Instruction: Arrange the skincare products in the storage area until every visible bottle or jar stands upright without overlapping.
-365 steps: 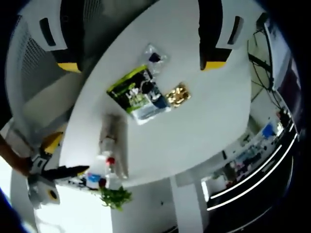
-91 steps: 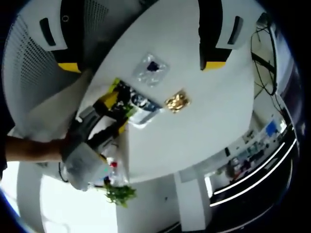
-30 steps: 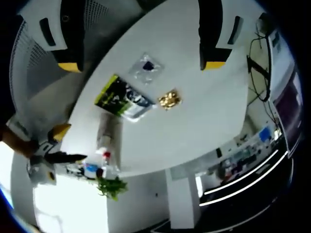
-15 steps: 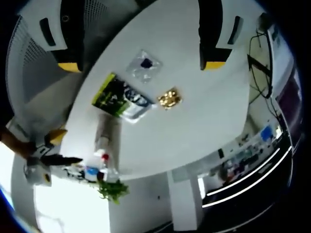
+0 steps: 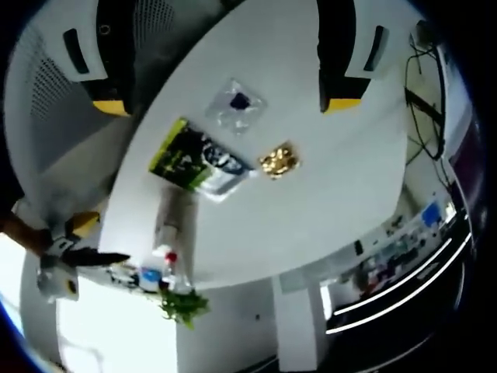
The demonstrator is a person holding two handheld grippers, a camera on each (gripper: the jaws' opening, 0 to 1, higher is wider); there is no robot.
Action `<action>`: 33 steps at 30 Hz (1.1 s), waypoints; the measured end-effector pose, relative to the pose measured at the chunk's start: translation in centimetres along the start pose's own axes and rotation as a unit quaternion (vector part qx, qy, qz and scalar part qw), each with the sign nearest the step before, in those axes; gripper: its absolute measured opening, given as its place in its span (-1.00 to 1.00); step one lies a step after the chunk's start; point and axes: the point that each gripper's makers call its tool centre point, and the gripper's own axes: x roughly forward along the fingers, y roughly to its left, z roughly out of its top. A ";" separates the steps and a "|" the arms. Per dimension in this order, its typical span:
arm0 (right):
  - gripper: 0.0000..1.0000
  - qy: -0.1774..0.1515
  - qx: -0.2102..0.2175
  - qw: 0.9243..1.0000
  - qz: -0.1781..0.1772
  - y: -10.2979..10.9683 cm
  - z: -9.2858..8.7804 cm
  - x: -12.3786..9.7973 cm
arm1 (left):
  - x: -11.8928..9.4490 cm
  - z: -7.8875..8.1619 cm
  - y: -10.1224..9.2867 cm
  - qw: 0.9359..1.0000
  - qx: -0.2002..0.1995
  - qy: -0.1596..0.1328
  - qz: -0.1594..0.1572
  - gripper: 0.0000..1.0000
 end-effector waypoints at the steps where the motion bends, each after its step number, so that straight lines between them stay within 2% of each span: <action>1: 0.86 0.000 -0.003 1.000 -0.001 -0.1 0.0 0.0 | 0.2 0.0 0.0 1.000 0.007 0.004 -0.002 0.94; 4: 0.88 0.009 0.001 1.000 0.002 -0.1 -0.3 0.1 | 0.8 0.1 -0.1 1.000 0.024 0.007 -0.012 0.93; 8: 0.96 0.016 -0.001 1.000 0.008 0.0 -0.5 0.2 | 1.3 0.0 -0.3 0.997 0.061 0.025 -0.037 0.78; 16: 0.99 0.014 -0.002 1.000 0.012 0.1 -0.5 0.2 | 2.0 -0.5 1.0 0.993 0.096 0.050 -0.044 0.68; 17: 0.99 0.014 -0.004 1.000 0.017 0.3 -0.5 0.2 | 2.1 -0.8 0.8 0.991 0.112 0.057 -0.055 0.65; 19: 0.99 0.017 -0.006 1.000 0.015 0.2 -0.6 0.2 | 2.4 -1.4 1.0 0.989 0.117 0.075 -0.058 0.57; 21: 0.99 0.017 -0.010 1.000 0.019 0.4 -0.6 0.2 | 2.7 -1.6 1.2 0.987 0.121 0.087 -0.060 0.64; 28: 0.99 0.005 -0.016 1.000 0.011 0.2 -0.3 0.0 | 3.7 -0.8 1.2 0.984 0.141 0.081 -0.078 0.37; 33: 0.98 0.005 -0.005 1.000 0.012 0.1 -0.3 0.1 | 4.4 -0.8 1.1 0.977 0.167 0.088 -0.096 0.26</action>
